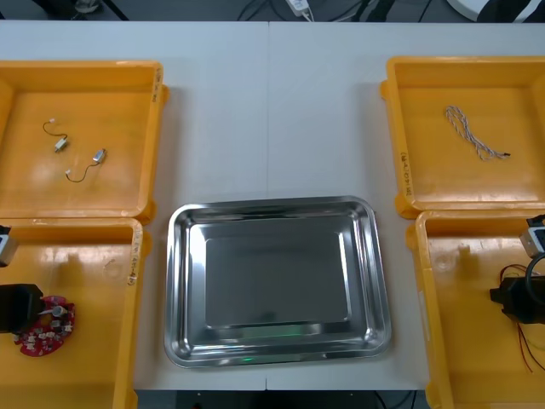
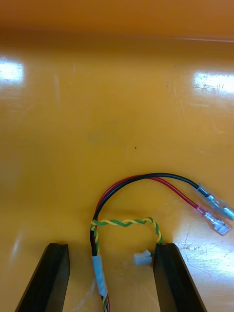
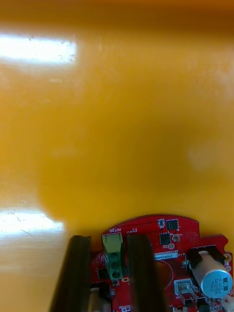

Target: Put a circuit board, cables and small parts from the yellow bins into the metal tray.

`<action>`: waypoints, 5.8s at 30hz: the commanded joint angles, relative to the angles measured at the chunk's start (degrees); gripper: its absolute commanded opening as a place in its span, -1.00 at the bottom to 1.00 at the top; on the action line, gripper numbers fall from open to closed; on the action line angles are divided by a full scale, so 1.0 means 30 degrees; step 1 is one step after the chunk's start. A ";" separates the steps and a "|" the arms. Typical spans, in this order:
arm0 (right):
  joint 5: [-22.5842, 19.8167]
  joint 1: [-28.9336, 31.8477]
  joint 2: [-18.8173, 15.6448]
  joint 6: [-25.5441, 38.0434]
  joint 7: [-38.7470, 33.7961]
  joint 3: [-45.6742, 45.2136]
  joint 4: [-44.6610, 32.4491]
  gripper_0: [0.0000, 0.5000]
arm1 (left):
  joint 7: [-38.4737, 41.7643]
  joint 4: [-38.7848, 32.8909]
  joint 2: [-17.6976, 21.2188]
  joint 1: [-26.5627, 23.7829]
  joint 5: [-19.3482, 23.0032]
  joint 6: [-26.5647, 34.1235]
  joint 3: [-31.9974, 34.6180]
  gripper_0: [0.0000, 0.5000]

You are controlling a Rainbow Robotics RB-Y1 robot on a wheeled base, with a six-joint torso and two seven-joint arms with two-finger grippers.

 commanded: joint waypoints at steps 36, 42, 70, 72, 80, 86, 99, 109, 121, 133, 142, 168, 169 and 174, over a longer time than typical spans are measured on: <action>-0.0332 -0.1160 -0.0405 0.3164 0.1013 -0.1435 -0.0819 -1.00 | -0.1562 -0.2162 0.0460 -0.3671 0.1418 0.6601 0.2803 -1.00; -0.0772 -0.2009 -0.0405 0.5889 0.1013 -0.2900 -0.1932 -1.00 | -0.1064 -0.2485 0.0724 -0.5370 0.1682 0.8593 0.2950 -1.00; -0.4668 -0.8601 -0.0405 1.5264 0.1043 -0.6972 -0.2518 -1.00 | 0.4298 -0.4799 -0.0565 -1.1112 0.0569 1.2900 -0.0361 -1.00; -0.4786 -0.9040 -0.0405 1.5644 0.1013 -0.6972 -0.2547 -1.00 | 0.4444 -0.4975 -0.0799 -1.1376 0.0276 1.3150 -0.0654 -1.00; -0.5870 -1.0036 -0.0405 1.5837 0.1043 -0.6972 -0.2547 -1.00 | 0.6290 -0.5502 -0.2293 -1.2694 -0.1716 1.3150 -0.2734 -1.00; -0.6280 -1.0740 -0.0405 1.5837 0.1306 -0.6474 -0.2547 -1.00 | 0.7755 -0.5737 -0.3729 -1.3368 -0.3767 1.3150 -0.4638 -1.00; -0.6661 -1.1648 -0.0053 1.5837 0.1394 -0.4833 -0.3631 -1.00 | 1.0479 -0.6088 -0.5926 -1.3954 -0.7312 1.3150 -0.8535 -1.00; -0.6690 -1.1677 0.0474 1.5837 0.1423 -0.4599 -0.4041 -1.00 | 1.1475 -0.6264 -0.7332 -1.3954 -0.9597 1.3150 -1.1025 -1.00; -0.6485 -1.1648 0.0474 1.5837 0.1541 -0.4482 -0.4041 -1.00 | 1.2120 -0.6176 -0.8504 -1.2811 -1.0505 1.3150 -1.2402 -1.00; -0.6573 -1.1648 0.0679 1.5837 0.1599 -0.4423 -0.4041 -1.00 | 1.2120 -0.4653 -0.9237 -1.1141 -1.1619 1.1698 -1.3164 -1.00; -0.6543 -1.1648 0.0679 1.5837 0.1599 -0.4394 -0.4041 -1.00 | 1.2266 -0.2895 -0.9500 -1.1024 -1.2263 0.9853 -1.3867 -1.00; -0.6133 -1.1648 0.0679 1.5837 0.1628 -0.4394 -0.3895 -1.00 | 1.3175 -0.2895 -0.9207 -0.9999 -1.2556 0.8827 -1.5595 -1.00; -0.6133 -1.1648 0.0679 1.5837 0.1599 -0.4394 -0.3895 -1.00 | 1.3175 -0.2895 -0.9178 -0.9999 -1.2615 0.8857 -1.5625 -1.00; -0.5664 -1.1648 0.0708 1.5837 0.1599 -0.4394 -0.3895 -1.00 | 1.3175 -0.2895 -0.9120 -0.9969 -1.2615 0.8827 -1.5654 -1.00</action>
